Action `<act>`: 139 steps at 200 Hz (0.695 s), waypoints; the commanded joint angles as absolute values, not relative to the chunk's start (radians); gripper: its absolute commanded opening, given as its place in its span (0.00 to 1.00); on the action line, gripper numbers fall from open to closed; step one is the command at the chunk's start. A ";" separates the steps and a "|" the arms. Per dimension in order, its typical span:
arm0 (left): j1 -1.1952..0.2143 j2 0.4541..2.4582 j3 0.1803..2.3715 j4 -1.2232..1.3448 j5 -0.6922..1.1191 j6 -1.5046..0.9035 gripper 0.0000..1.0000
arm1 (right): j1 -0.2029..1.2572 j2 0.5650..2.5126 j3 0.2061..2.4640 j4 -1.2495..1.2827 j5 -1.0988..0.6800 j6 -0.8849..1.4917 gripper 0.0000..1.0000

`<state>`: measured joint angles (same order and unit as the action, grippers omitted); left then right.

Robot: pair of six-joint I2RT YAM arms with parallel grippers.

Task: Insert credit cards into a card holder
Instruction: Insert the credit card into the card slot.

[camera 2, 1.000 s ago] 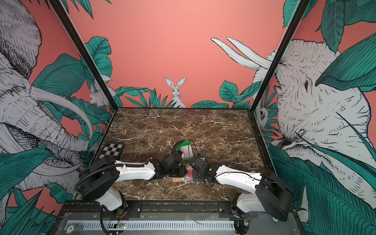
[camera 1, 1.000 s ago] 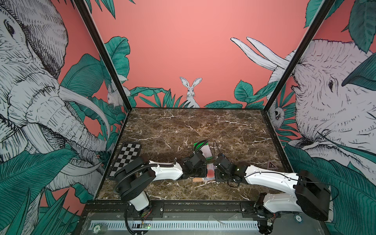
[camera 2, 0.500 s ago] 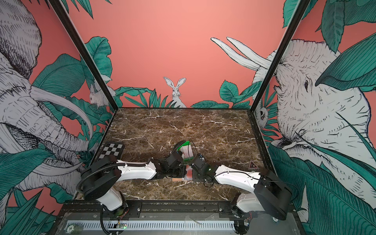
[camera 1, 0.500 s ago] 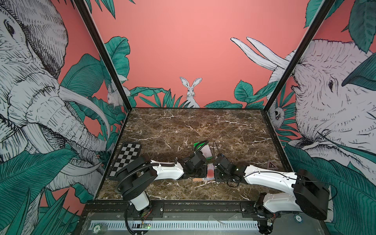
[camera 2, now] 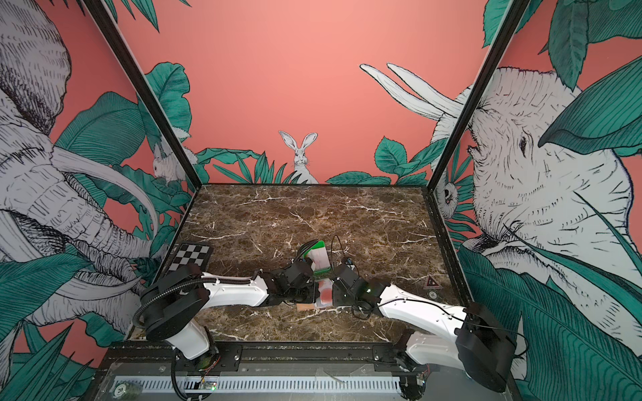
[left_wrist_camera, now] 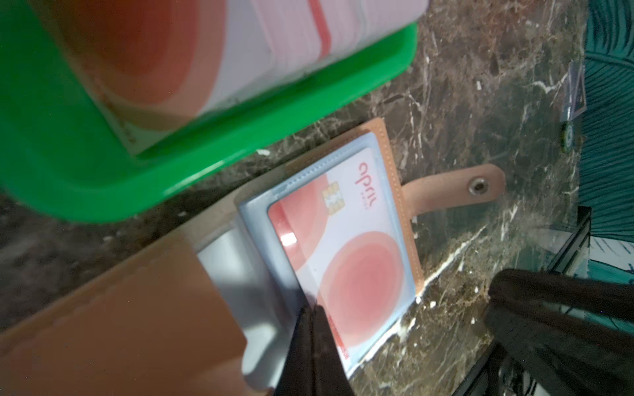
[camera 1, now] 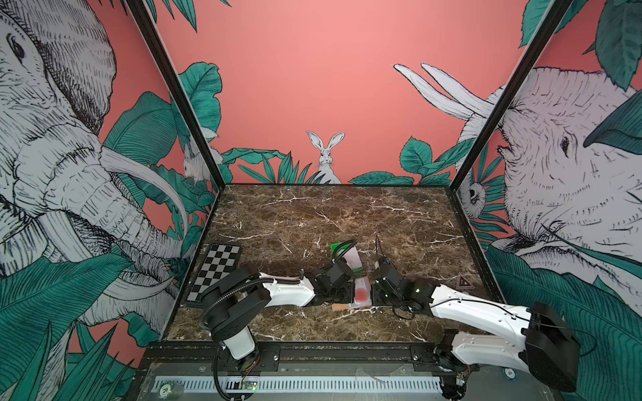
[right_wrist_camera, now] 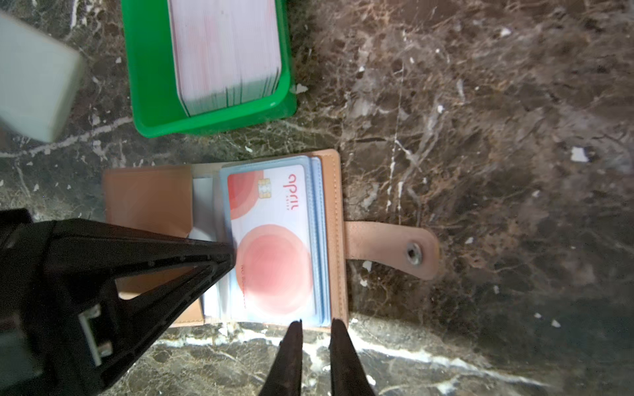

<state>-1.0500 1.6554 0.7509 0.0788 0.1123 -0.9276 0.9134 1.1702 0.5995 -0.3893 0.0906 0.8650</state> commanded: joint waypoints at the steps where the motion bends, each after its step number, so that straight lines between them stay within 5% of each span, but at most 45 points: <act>1: -1.045 1.670 0.732 0.061 0.097 -0.942 0.00 | 0.902 1.166 0.582 -0.399 0.078 0.872 0.17; 139: -1.045 1.675 0.742 0.035 0.098 -0.929 0.00 | 0.782 1.246 0.552 -0.193 -0.174 0.810 0.23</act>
